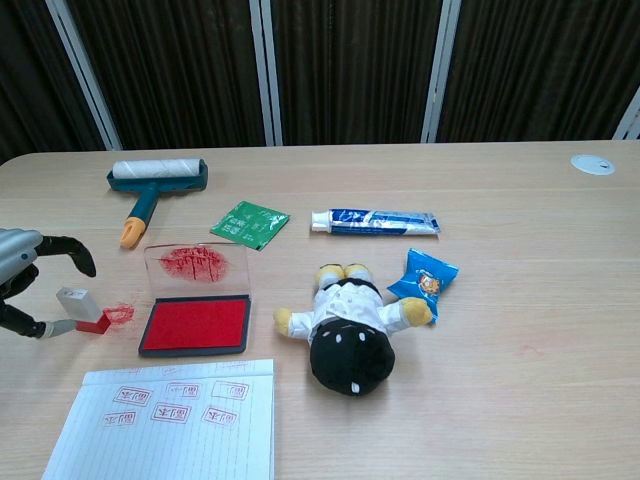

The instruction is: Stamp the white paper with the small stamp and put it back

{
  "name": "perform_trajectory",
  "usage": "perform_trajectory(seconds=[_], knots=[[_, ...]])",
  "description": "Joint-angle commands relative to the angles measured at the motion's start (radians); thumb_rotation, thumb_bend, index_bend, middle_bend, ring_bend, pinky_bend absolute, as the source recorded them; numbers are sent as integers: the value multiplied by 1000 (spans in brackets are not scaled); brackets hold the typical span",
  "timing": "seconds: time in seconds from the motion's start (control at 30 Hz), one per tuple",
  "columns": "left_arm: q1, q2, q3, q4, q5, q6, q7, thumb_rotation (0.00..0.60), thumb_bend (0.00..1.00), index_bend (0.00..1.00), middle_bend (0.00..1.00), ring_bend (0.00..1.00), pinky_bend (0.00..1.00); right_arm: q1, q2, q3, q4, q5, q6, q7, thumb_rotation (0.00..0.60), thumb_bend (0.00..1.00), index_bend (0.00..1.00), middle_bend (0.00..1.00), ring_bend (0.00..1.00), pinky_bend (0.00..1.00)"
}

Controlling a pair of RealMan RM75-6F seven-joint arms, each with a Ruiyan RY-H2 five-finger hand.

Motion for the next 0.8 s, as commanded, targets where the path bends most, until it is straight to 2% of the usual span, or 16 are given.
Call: perform_trajectory(seconds=[0.03, 0.13, 0.2, 0.3, 0.37, 0.43, 0.5, 0.53, 0.63, 0.8], knots=[[20, 59, -7, -107, 20, 69, 54, 600, 95, 316, 271, 856, 824, -6, 9, -3, -8, -16, 11, 16, 600, 0, 0, 0, 0, 0], [47, 147, -3, -272, 44, 139, 125, 600, 66, 292, 246, 843, 814, -12, 19, -9, -14, -40, 23, 37, 600, 0, 0, 0, 0, 0], [57, 180, -1, -332, 53, 163, 148, 600, 38, 277, 224, 819, 797, -15, 22, -11, -16, -47, 27, 43, 600, 0, 0, 0, 0, 0], [86, 250, 1, -449, 82, 232, 180, 600, 3, 249, 174, 724, 722, -18, 27, -14, -18, -59, 35, 57, 600, 0, 0, 0, 0, 0], [108, 297, 9, -518, 98, 268, 193, 600, 0, 223, 116, 582, 585, -20, 31, -15, -21, -66, 41, 66, 600, 0, 0, 0, 0, 0], [131, 336, 17, -571, 110, 302, 197, 600, 0, 179, 34, 340, 315, -23, 34, -14, -23, -71, 47, 75, 600, 0, 0, 0, 0, 0], [156, 376, 30, -618, 124, 335, 209, 600, 0, 120, 1, 154, 109, -26, 38, -14, -24, -75, 54, 83, 600, 0, 0, 0, 0, 0], [163, 387, 33, -629, 127, 342, 214, 600, 0, 77, 0, 76, 40, -27, 39, -14, -24, -77, 55, 85, 600, 0, 0, 0, 0, 0], [198, 435, 50, -680, 131, 378, 241, 600, 0, 3, 0, 0, 0, -31, 43, -12, -25, -79, 67, 94, 600, 0, 0, 0, 0, 0], [210, 468, 46, -714, 131, 381, 260, 600, 0, 0, 0, 0, 0, -33, 44, -9, -24, -77, 75, 92, 600, 0, 0, 0, 0, 0]])
